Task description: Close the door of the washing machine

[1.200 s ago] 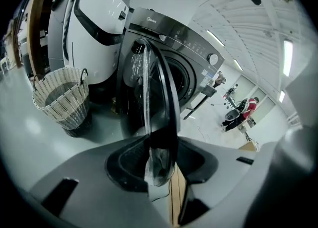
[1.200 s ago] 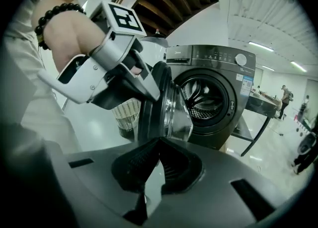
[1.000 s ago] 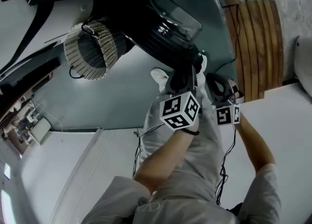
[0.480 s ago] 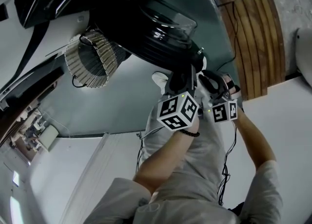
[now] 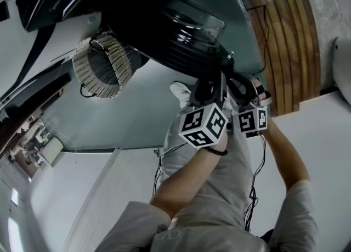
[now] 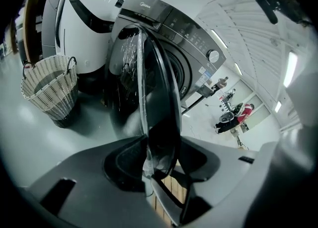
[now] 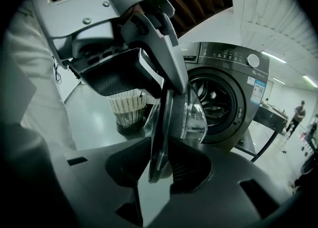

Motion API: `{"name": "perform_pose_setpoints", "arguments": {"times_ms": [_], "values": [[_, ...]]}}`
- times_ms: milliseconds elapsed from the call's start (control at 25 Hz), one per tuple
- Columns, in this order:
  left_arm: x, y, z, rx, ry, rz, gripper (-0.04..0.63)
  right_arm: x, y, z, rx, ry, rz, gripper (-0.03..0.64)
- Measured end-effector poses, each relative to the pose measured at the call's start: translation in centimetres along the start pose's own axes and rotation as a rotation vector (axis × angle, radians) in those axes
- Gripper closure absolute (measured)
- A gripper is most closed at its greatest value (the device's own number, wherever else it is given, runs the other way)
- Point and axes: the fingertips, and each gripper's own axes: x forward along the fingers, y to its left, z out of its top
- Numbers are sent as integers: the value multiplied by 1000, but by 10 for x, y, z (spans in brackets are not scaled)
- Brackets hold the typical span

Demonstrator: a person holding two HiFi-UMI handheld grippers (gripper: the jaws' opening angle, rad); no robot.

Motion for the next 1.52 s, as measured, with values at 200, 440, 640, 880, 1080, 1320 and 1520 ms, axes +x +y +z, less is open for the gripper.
{"name": "perform_pose_setpoints", "arguments": {"times_ms": [200,440,640,880,1080,1320,1520], "values": [[6,-7,5,-21,-8,-13,405,6,-10,0,7,-2,3,529],[16,-23,11,-55,-28,-112,393,6,-33,-3,71,-4,-43,541],[21,-42,20,9,7,-309,394,7,-64,-6,73,9,-54,540],[19,-51,17,103,115,-465,554,11,-84,-4,42,5,-5,540],[21,-62,30,138,78,-549,591,14,-105,-7,38,31,-9,537],[30,-79,49,184,46,-607,592,20,-140,-8,5,55,-12,529],[44,-77,67,209,25,-616,592,28,-168,-7,-48,64,24,528]]}}
